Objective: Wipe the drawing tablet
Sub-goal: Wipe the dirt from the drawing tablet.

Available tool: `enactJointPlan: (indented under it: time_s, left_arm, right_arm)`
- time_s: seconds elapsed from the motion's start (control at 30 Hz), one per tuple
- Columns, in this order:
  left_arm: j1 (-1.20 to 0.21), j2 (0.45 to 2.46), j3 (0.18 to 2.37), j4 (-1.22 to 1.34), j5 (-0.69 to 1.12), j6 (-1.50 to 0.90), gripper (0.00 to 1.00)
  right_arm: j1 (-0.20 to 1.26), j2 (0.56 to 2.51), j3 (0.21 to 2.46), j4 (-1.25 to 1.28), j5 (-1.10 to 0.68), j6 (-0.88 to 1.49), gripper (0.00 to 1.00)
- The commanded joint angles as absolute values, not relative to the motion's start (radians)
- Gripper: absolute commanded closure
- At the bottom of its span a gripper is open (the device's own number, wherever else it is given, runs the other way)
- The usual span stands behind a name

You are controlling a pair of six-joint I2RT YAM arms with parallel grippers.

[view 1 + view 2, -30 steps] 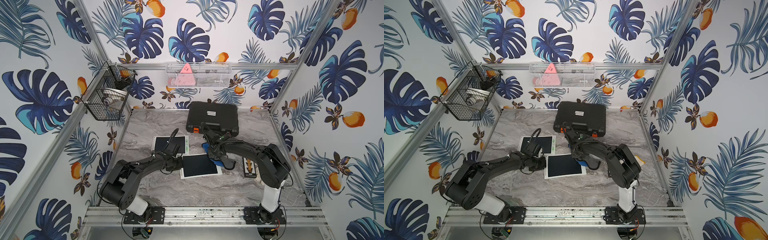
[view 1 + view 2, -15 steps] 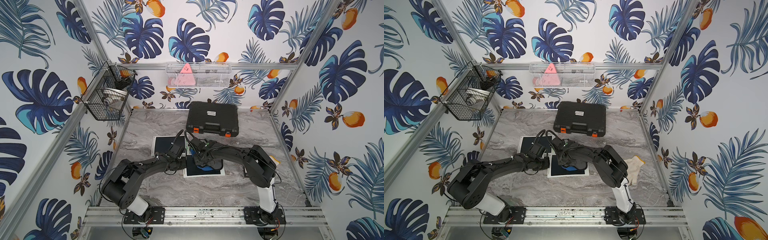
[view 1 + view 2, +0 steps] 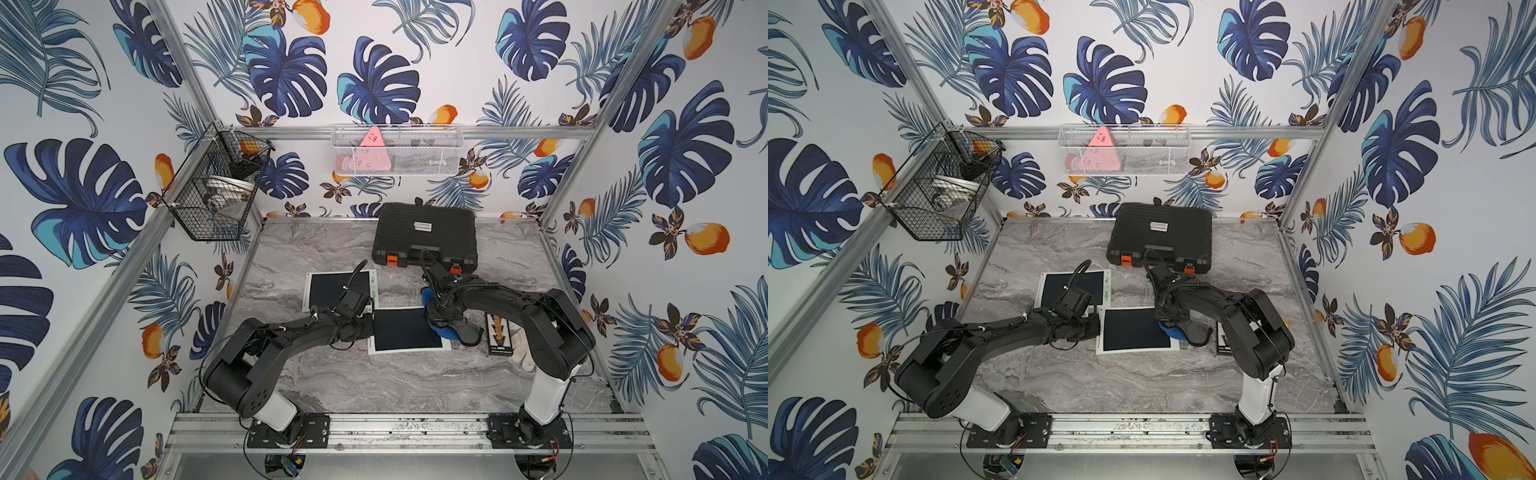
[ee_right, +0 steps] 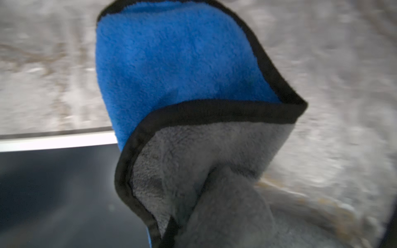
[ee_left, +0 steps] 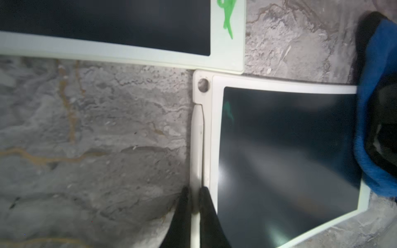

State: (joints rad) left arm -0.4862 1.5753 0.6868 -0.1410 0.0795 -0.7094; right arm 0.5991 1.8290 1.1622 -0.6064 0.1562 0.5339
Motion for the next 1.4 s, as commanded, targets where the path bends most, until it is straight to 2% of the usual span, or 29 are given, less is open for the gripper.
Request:
enactJointPlan:
  time_s: [0.0, 0.17, 0.43, 0.63, 0.93, 1.17, 1.37]
  left_arm:
    - [-0.490, 1.635, 0.636, -0.502, 0.032, -0.726, 0.90]
    - [-0.492, 1.634, 0.626, -0.447, 0.083, -0.702, 0.89]
    - [-0.499, 1.633, 0.609, -0.405, 0.123, -0.689, 0.89]
    - [-0.499, 1.641, 0.597, -0.382, 0.143, -0.686, 0.90]
    - [-0.499, 1.645, 0.582, -0.362, 0.161, -0.685, 0.91]
    - [-0.499, 1.642, 0.575, -0.359, 0.161, -0.696, 0.94]
    - [-0.499, 1.635, 0.571, -0.380, 0.144, -0.716, 0.95]
  right_arm:
    - [0.597, 1.803, 1.147, -0.670, 0.185, 0.484, 1.00]
    - [0.694, 1.840, 1.215, -0.670, 0.161, 0.496, 1.00]
    - [0.785, 2.010, 1.411, -0.679, 0.062, 0.548, 1.00]
    - [0.811, 2.139, 1.540, -0.681, -0.031, 0.598, 1.00]
    - [0.834, 2.231, 1.644, -0.667, -0.098, 0.655, 1.00]
    - [0.859, 2.278, 1.677, -0.664, -0.118, 0.692, 1.00]
    - [0.818, 2.218, 1.581, -0.691, -0.038, 0.691, 1.00]
